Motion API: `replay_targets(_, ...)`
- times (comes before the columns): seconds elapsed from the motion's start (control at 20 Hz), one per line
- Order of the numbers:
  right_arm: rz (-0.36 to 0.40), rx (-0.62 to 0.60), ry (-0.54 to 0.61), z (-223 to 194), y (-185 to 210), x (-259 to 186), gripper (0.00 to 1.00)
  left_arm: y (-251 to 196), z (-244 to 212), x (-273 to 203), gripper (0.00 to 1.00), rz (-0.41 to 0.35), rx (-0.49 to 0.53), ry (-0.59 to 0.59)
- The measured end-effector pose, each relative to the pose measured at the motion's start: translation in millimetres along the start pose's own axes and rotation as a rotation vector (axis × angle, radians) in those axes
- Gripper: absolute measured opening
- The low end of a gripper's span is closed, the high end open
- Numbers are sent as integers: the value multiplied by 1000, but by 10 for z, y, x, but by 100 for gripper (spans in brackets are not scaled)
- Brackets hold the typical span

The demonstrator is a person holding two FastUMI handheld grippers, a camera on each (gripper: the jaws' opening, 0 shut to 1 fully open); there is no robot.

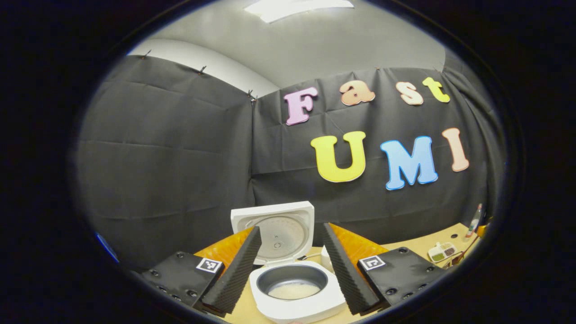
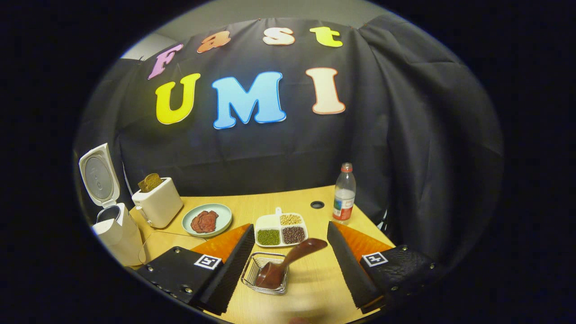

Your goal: Close the left gripper, press the button to open the rice cooker; take a wooden spoon from the chopstick holder with the right hand, scoop a spoonful of rice and pour it into the rice cooker, then put the wooden spoon back into the chopstick holder.

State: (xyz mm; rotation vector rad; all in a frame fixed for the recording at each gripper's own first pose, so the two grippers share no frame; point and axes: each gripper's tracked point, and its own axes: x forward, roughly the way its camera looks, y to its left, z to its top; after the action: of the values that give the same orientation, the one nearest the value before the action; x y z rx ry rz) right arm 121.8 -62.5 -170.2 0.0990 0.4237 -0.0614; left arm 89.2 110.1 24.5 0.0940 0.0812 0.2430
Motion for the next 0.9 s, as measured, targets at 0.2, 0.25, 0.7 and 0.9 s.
replay_targets(0.2, -2, -42, -85, 280, 40, -305, 98, 66, 94, 268, 92, 3, 4, 1)
replay_targets(0.25, -4, -45, -100, 319, 50, -389, 98, 85, 141, 345, 92, 4, 2, -2)
replay_targets(0.7, -4, -98, -145, 344, 146, -790, 98, 372, 490, 1148, 91, 65, 13, -6)
replay_targets(0.9, -30, -95, -131, 285, 58, -858, 98, 470, 391, 1590, 99, 70, -10, 50)
